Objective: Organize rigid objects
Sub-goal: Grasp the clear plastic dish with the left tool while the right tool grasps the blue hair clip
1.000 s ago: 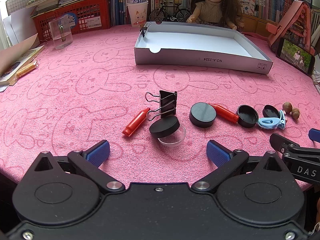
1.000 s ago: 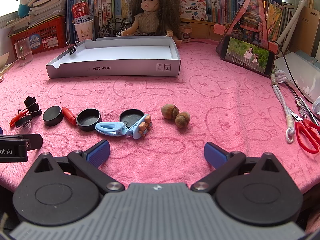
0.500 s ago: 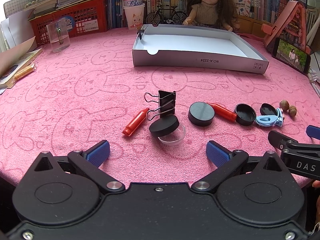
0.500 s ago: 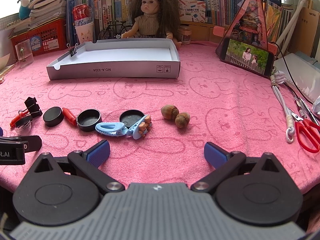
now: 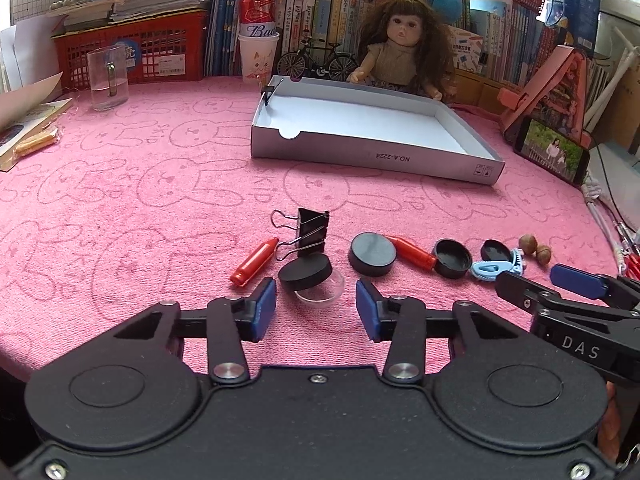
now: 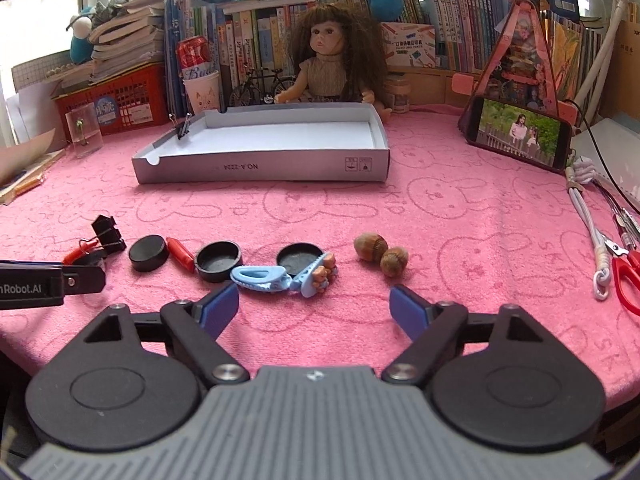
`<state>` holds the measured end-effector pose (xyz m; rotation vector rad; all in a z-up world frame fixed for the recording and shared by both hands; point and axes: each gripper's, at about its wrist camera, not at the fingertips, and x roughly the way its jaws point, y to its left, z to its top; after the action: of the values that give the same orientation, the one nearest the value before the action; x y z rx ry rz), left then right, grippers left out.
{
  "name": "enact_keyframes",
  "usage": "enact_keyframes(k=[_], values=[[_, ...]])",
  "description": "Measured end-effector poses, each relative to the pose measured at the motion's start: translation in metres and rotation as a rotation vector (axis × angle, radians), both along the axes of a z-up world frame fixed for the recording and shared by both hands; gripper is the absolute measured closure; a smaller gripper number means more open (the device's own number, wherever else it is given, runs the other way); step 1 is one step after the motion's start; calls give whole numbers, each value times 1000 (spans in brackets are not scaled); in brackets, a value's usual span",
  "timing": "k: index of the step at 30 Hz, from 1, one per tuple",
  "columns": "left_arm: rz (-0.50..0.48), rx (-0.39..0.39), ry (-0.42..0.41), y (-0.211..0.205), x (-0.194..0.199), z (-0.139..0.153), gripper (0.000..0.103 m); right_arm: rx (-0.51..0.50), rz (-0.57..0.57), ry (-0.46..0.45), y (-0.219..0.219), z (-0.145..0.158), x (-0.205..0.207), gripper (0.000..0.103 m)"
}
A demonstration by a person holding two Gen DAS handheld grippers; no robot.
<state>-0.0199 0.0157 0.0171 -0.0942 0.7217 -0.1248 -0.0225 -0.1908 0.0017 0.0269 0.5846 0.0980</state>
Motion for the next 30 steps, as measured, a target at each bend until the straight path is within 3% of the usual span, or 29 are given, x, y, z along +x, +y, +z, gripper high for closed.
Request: enact_keyframes(k=[5, 8, 16, 22, 30], values=[[-46, -19, 1, -3, -4, 0, 71, 18, 67, -15, 9, 3, -2, 49], [-37, -21, 15, -2, -3, -3, 71, 33, 90, 11, 12, 0, 2, 57], [-30, -16, 8, -3, 0, -6, 71, 15, 72, 21, 18, -4, 12, 56], [-40, -6, 3, -8, 4, -9, 71, -39, 77, 1, 24, -5, 16, 45], [-56, 51, -22, -16, 2, -13, 71, -114, 103, -20, 33, -10, 16, 45]])
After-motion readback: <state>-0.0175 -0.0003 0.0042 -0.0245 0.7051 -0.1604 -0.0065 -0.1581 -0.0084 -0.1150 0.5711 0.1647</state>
